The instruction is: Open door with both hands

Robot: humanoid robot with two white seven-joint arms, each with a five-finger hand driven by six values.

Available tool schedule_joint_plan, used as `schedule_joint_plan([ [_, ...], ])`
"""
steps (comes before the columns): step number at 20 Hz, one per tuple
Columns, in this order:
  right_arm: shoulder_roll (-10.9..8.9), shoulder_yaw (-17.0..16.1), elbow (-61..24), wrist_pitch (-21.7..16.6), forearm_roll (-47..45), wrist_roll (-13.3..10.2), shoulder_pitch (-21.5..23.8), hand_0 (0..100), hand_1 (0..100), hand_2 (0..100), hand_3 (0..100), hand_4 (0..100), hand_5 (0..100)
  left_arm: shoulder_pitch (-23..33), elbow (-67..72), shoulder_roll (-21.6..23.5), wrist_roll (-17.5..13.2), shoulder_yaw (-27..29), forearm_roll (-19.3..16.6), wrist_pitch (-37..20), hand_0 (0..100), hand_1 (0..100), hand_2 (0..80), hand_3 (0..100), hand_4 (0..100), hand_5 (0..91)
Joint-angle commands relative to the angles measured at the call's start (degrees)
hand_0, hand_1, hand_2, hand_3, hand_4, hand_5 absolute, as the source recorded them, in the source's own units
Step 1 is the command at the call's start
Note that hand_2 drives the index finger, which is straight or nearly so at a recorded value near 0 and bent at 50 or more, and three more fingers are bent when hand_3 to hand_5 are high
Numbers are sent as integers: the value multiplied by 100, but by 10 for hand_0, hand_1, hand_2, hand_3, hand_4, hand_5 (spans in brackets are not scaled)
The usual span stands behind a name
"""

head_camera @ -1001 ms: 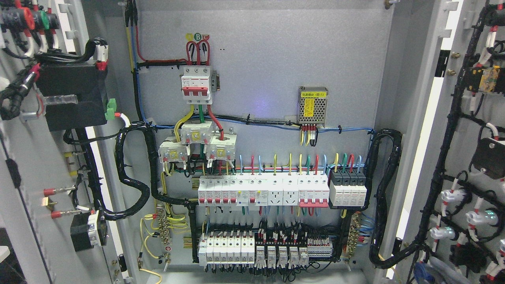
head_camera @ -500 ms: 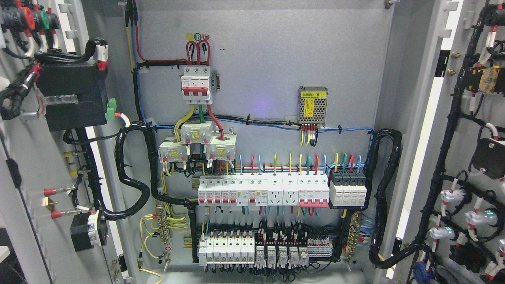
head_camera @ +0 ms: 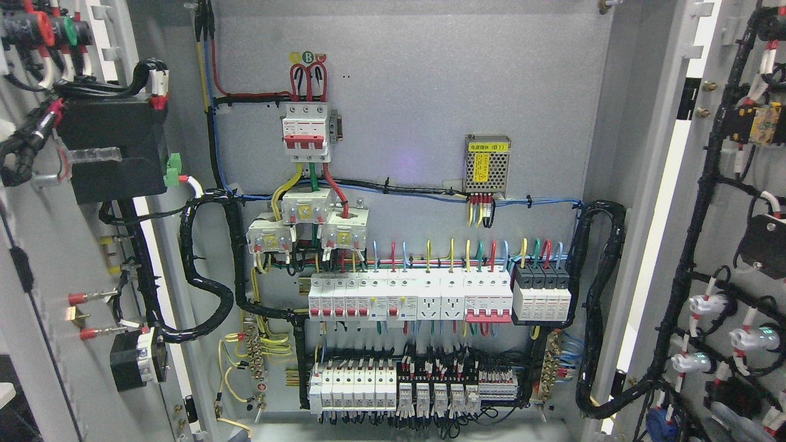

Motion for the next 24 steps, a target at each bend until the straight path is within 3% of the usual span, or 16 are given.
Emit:
schedule_joint_plan([
  [1, -7, -391, 218, -6, -38, 19, 118, 120, 389, 0, 0, 0, 0, -20, -150, -26, -11, 752, 347, -4125, 120, 389, 0, 0, 0, 0],
  [5, -7, -567, 227, -6, -284, 19, 276, 120, 389, 0, 0, 0, 0, -20, -132, 185, -11, 1156, 646, -4081, 120, 389, 0, 0, 0, 0],
  [16, 28, -849, 218, -42, -451, 19, 549, 120, 389, 0, 0, 0, 0, 322, 105, 1134, -20, 2281, 2044, -3765, 120, 389, 0, 0, 0, 0],
  [21, 11, -963, 227, -42, -618, 19, 636, 120, 389, 0, 0, 0, 0, 226, 543, 1521, -20, 2571, 2369, -3352, 120, 389, 0, 0, 0, 0],
  [24, 19, -1042, 323, -42, -618, 19, 689, 120, 389, 0, 0, 0, 0, 24, 869, 1635, -20, 2686, 2370, -3063, 120, 389, 0, 0, 0, 0],
])
